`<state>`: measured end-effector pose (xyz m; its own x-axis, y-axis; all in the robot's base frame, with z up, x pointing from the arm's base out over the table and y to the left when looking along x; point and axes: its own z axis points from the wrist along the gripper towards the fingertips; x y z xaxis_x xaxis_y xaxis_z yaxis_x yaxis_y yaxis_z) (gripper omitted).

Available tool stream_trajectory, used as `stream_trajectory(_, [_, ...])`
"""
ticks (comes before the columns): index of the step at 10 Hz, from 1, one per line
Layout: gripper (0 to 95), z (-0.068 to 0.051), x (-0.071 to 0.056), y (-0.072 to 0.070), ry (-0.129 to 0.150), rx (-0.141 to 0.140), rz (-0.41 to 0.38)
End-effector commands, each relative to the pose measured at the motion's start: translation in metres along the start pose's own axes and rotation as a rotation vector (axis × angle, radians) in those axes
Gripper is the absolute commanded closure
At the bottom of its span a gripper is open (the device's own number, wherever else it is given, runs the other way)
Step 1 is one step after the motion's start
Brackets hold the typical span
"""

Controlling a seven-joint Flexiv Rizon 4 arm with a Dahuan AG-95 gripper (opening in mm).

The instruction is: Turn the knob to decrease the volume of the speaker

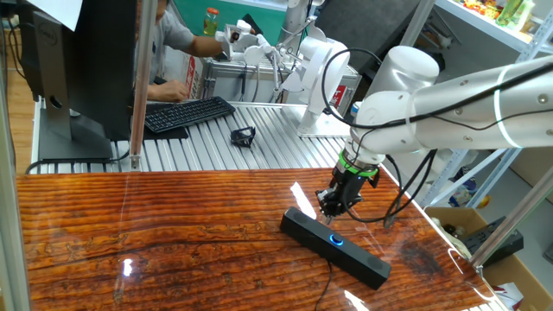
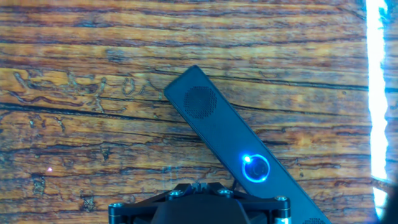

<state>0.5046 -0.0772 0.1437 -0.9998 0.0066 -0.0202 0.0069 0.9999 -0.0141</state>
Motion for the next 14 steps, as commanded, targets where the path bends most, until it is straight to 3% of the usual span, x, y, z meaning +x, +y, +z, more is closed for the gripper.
stream_trajectory(1, [95.0, 0.0019, -0.0027, -0.0008, 0.023, -0.002, 0.022])
stream_trajectory(6, [95.0, 0.0006, -0.0054, -0.0026, 0.021, -0.001, 0.034])
stream_trajectory(9, [95.0, 0.0006, -0.0054, -0.0026, 0.018, -0.029, 0.038])
stream_trajectory(11, [95.0, 0.0006, -0.0054, -0.0026, 0.018, -0.039, 0.062])
stream_trajectory(14, [95.0, 0.0006, -0.0054, -0.0026, 0.031, -0.034, 0.158])
